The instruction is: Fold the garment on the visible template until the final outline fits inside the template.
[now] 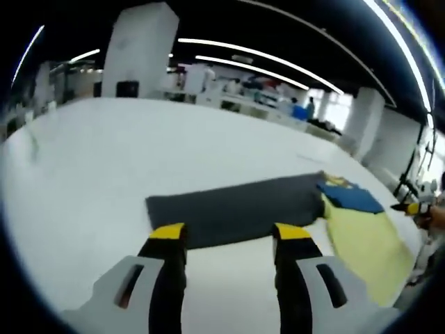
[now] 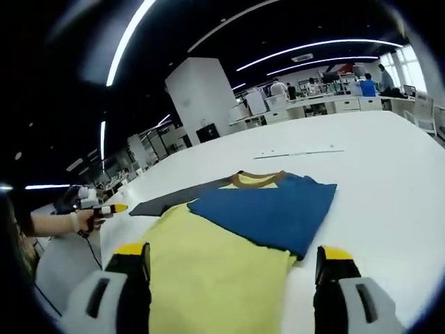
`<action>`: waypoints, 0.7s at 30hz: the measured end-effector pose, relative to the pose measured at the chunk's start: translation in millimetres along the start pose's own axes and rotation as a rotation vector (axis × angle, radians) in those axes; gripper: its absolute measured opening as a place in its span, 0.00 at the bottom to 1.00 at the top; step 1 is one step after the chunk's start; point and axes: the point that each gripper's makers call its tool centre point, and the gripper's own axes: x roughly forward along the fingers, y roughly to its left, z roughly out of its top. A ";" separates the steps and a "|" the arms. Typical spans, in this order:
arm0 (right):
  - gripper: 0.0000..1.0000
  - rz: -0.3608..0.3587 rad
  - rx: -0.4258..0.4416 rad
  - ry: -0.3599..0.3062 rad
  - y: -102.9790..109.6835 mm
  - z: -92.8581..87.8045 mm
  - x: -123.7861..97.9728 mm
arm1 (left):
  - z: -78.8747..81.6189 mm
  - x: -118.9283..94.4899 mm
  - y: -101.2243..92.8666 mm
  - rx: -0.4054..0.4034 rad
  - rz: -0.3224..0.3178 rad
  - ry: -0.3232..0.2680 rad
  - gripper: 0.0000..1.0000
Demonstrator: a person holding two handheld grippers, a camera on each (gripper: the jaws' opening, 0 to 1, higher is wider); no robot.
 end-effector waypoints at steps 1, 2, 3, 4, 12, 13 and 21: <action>1.00 0.003 0.004 -0.001 -0.6 0.1 -0.7 | -2.7 0.4 5.6 0.000 0.020 0.009 0.46; 1.00 0.003 0.006 -0.002 -1.3 0.3 -1.4 | -7.5 0.3 15.5 0.019 0.057 0.027 0.46; 1.00 0.001 0.009 -0.005 -2.8 0.8 -2.4 | -9.1 0.7 17.4 0.006 0.061 0.032 0.46; 1.00 0.000 0.011 -0.006 -3.8 0.9 -3.2 | -7.8 0.4 22.4 -0.015 0.081 0.015 0.46; 1.00 -0.014 0.029 -0.003 -9.3 -2.5 -5.7 | -11.1 2.6 38.0 -0.050 0.161 0.016 0.37; 1.00 -0.015 0.030 -0.004 -9.7 -2.2 -6.0 | -11.6 2.7 39.6 -0.058 0.168 0.018 0.35; 0.98 -0.030 0.039 -0.011 -14.1 -0.7 -9.3 | -16.7 5.3 46.7 -0.087 0.190 0.032 0.18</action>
